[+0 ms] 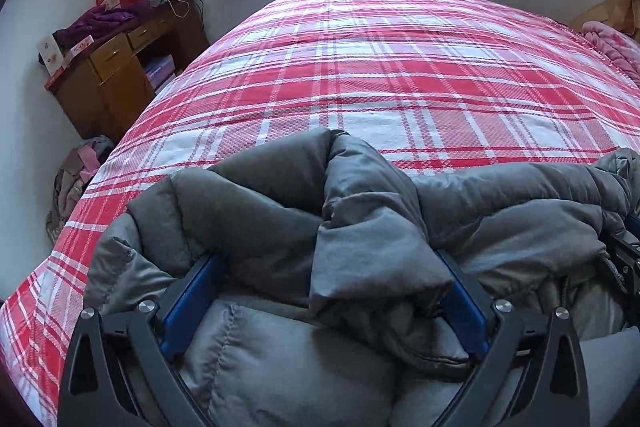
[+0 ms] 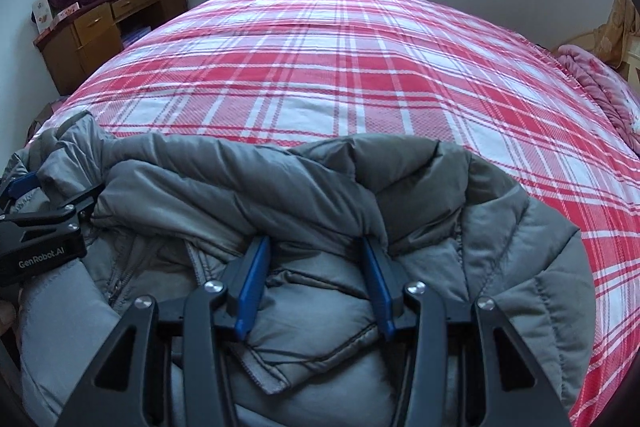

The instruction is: Fold large clothes

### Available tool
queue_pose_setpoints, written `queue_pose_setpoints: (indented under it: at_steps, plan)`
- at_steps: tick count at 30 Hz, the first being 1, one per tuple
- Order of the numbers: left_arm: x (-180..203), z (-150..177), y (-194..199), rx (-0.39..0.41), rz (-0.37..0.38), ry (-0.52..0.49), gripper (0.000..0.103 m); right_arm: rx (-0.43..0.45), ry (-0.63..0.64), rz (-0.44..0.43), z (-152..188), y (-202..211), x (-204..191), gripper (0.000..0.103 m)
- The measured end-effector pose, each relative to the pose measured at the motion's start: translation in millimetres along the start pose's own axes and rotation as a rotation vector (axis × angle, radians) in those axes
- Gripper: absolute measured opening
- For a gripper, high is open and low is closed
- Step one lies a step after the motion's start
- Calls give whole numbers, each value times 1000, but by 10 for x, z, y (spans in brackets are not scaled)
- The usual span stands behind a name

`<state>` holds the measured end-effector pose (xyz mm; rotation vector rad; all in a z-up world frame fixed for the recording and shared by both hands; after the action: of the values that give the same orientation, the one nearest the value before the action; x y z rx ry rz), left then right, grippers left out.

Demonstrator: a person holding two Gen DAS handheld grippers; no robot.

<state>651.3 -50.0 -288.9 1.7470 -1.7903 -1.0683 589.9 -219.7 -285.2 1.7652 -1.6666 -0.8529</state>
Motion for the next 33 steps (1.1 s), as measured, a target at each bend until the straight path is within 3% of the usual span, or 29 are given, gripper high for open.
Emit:
queue_pose_setpoints:
  at_steps: [33]
  plan:
    - [-5,5,-18,-3,13,10,102,4,19,34,3,-21,-15,49]
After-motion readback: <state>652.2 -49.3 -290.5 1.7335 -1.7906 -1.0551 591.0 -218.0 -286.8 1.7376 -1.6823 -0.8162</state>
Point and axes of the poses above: each gripper's, at about its wrist camera, not at the fingertips, and y roughly against the way its jaws point, x to its right, z to its underside, the point moved 9 cm from there along -y, roughly the way its jaws point, and after that the axes turned 8 degrees about -y, right-handed, at the moved point
